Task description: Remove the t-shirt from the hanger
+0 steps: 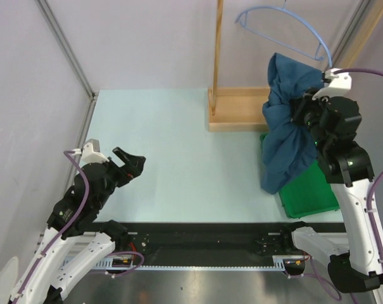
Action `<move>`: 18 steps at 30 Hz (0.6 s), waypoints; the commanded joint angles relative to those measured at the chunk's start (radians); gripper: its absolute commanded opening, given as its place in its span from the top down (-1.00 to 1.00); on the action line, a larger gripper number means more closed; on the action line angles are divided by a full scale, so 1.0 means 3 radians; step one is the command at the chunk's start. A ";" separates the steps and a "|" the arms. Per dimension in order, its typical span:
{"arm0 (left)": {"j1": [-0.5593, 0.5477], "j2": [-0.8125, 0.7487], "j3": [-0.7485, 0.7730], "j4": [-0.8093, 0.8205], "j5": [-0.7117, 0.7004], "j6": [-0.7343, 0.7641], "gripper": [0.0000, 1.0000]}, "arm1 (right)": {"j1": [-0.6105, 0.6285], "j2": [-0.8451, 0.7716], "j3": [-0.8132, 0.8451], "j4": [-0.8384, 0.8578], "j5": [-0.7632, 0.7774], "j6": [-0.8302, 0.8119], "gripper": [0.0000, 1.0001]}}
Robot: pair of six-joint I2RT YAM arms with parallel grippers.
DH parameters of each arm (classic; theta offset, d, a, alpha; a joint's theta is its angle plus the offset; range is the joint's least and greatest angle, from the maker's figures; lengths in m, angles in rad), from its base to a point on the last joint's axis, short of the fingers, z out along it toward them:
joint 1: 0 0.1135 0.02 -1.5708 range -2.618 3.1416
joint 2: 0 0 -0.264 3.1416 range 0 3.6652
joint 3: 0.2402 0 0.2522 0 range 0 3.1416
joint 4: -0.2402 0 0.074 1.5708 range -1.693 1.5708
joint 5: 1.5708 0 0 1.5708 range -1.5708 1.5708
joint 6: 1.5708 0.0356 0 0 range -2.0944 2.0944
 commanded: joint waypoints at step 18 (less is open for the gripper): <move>0.0012 0.0119 0.0059 0.0217 0.0183 0.0133 -0.92 | -0.1218 0.0397 0.0663 -0.0067 -0.0393 -0.0254 1.00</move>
